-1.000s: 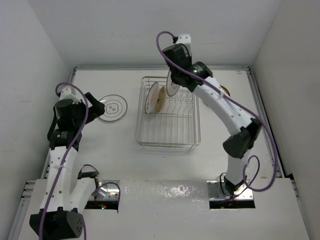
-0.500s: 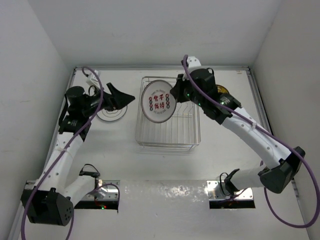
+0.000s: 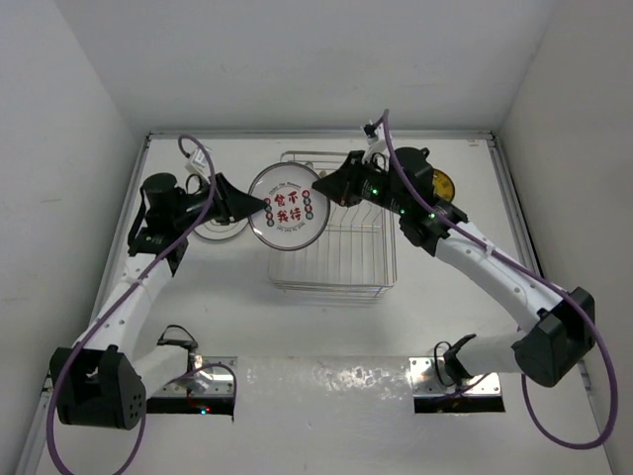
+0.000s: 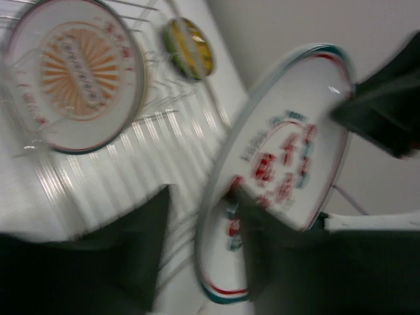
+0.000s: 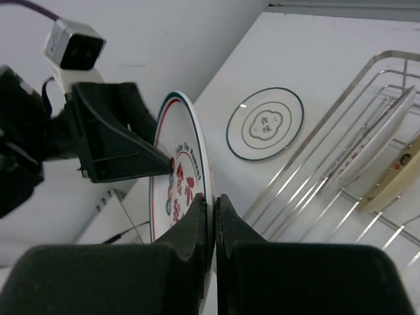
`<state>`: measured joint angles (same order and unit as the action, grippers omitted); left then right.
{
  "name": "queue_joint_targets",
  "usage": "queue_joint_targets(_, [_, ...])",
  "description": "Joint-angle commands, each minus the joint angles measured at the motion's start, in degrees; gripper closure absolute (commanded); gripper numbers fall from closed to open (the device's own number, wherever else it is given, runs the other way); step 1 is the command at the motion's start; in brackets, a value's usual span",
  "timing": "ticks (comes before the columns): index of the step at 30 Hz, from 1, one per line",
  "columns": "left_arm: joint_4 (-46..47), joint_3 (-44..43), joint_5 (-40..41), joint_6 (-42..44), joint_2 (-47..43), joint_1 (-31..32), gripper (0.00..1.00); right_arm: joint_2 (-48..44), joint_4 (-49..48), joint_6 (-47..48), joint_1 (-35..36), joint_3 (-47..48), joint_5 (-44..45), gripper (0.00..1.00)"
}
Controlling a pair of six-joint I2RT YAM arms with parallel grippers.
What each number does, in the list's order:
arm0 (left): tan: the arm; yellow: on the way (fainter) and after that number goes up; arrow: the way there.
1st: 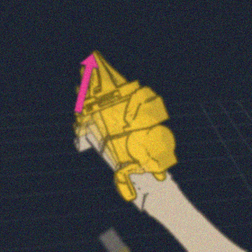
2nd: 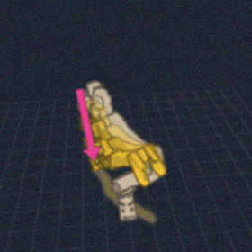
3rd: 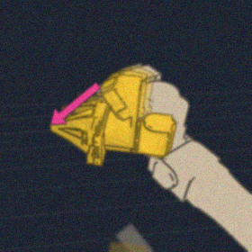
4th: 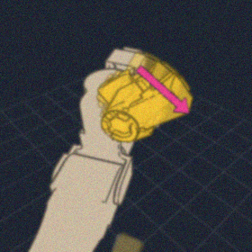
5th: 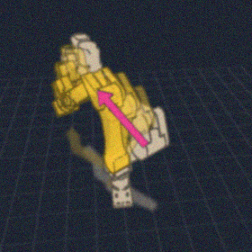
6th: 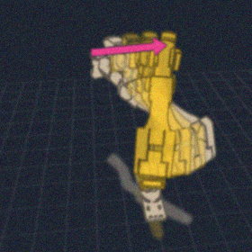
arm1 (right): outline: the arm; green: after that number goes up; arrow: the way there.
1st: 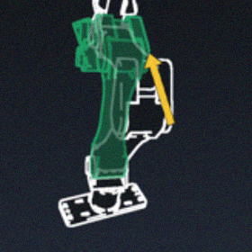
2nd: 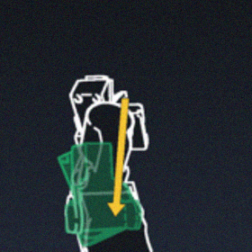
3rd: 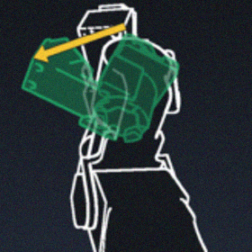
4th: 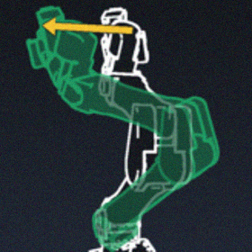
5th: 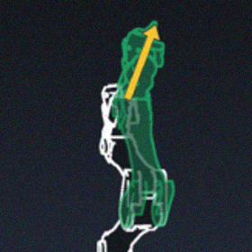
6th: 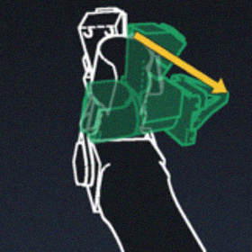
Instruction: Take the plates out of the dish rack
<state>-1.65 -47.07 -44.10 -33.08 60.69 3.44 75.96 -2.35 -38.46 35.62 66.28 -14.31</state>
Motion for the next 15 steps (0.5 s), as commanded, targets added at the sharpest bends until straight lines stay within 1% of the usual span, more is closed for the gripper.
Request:
queue_joint_targets(1, [14.5, 3.0, -10.3, -5.4, 0.3, 0.2, 0.80, 1.0, -16.6, -9.8, -3.4, -1.9, -7.0, 1.00])
queue_joint_targets(2, [15.0, 2.8, -10.5, -6.0, 0.2, 0.2, 0.92, 1.4, -19.1, -12.6, -4.1, -3.2, -7.6, 1.00])
queue_joint_targets(3, [13.5, 2.3, -9.8, -5.7, 0.0, 0.2, 1.00, 1.7, -20.2, -13.5, -5.5, -3.9, -8.7, 1.00])
queue_joint_targets(4, [12.1, 1.3, -8.6, -5.2, -0.6, 0.2, 1.00, 1.8, -20.8, -14.0, -5.9, -4.7, -8.8, 1.00])
queue_joint_targets(5, [9.8, 0.8, -5.5, -4.6, -1.1, 0.2, 1.00, 2.0, -20.5, -13.8, -6.3, -4.8, -8.7, 0.98])
queue_joint_targets(6, [9.0, 0.4, -3.7, -4.5, -1.7, 0.2, 1.00, 2.1, -20.3, -13.4, -6.9, -4.8, -8.8, 0.83])
queue_joint_targets(7, [8.0, -0.2, 1.3, -5.0, -2.9, 0.1, 1.00, 2.3, -18.7, -12.3, -7.0, -4.1, -8.8, 0.63])
queue_joint_targets(8, [4.8, -0.7, 4.8, -5.2, -3.6, 0.1, 1.00, 2.4, -16.6, -11.3, -7.2, -3.7, -8.5, 0.40])
queue_joint_targets(9, [2.3, -2.3, 8.6, -5.2, -4.3, 0.0, 1.00, 2.3, -14.3, -10.3, -7.6, -3.2, -5.8, 0.05])
queue_joint_targets(10, [-4.4, -3.3, 16.7, -5.3, -4.3, -0.1, 1.00, 2.1, -7.3, -7.3, -7.7, -1.4, -3.5, 0.01])
queue_joint_targets(11, [-7.4, -4.2, 21.0, -5.8, -4.3, -1.0, 1.00, 2.1, -2.7, -5.3, -7.8, -0.2, -0.6, 0.01])
queue_joint_targets(12, [-9.8, -5.2, 24.9, -6.6, -4.0, -1.8, 1.00, 2.0, 1.5, -3.0, -7.8, 2.2, 6.7, 0.01])
queue_joint_targets(13, [-13.3, -5.2, 32.2, -8.3, -4.0, -2.7, 1.00, 2.0, 10.6, -2.5, -7.8, 3.1, 10.5, 0.01])
queue_joint_targets(14, [-14.4, -5.1, 35.8, -9.4, -4.0, -5.3, 1.00, 2.1, 13.9, -2.4, -7.9, 3.7, 13.3, 0.01])
queue_joint_targets(15, [-14.7, -3.9, 40.2, -10.2, -3.6, -6.5, 1.00, 2.0, 16.9, -1.7, -8.0, 4.0, 15.3, 0.01])
